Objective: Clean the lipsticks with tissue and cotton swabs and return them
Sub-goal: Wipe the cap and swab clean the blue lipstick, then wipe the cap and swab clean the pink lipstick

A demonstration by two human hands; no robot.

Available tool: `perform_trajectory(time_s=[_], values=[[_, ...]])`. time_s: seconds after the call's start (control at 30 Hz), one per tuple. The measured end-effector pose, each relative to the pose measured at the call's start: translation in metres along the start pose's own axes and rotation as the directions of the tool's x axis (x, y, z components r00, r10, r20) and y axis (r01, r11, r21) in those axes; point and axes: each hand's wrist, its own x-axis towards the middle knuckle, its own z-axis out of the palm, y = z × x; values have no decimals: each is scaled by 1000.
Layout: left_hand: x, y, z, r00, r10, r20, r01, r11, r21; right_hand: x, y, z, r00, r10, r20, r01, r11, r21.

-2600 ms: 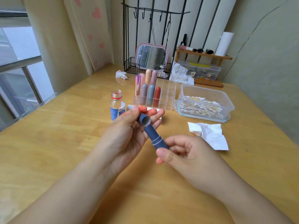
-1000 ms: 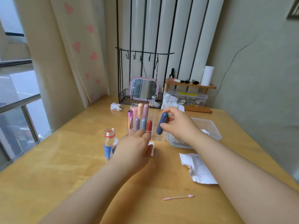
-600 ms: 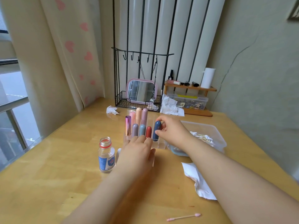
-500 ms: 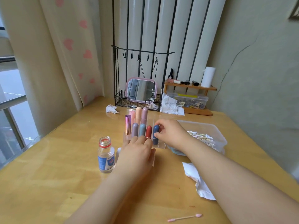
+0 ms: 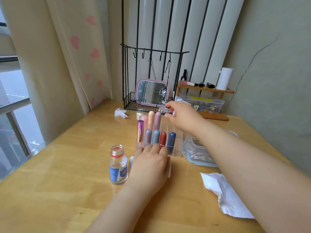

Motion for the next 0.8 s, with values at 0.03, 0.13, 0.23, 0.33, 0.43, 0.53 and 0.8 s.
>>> perform_trajectory(time_s=[0.03,0.13,0.23,0.33,0.43,0.53,0.8], values=[[0,-1,0,1000,-5,4,5,1000,-8,7,-2,2,999,3,46,-3,1000,-14],[0,-2,-1,1000,-22,-4,22,999,-42,20,-9,11,991,9,135,-3,999,-46],[1,-2,-1,999,-11,-35,10,999,-36,28,-14,18,992,-6,129,15,997,-70],[0,-2,0,1000,-15,-27,14,999,-38,33,-14,24,992,-1,129,11,997,-73],[-1,-2,1,1000,-13,-19,12,1000,-29,34,-12,22,996,0,88,3,999,-42],[0,-2,0,1000,-19,-16,19,1000,-17,32,-15,8,1000,-3,27,4,1000,-9],[3,6,-15,998,-37,-44,32,995,-98,-13,-30,-53,996,-9,-89,19,994,111]])
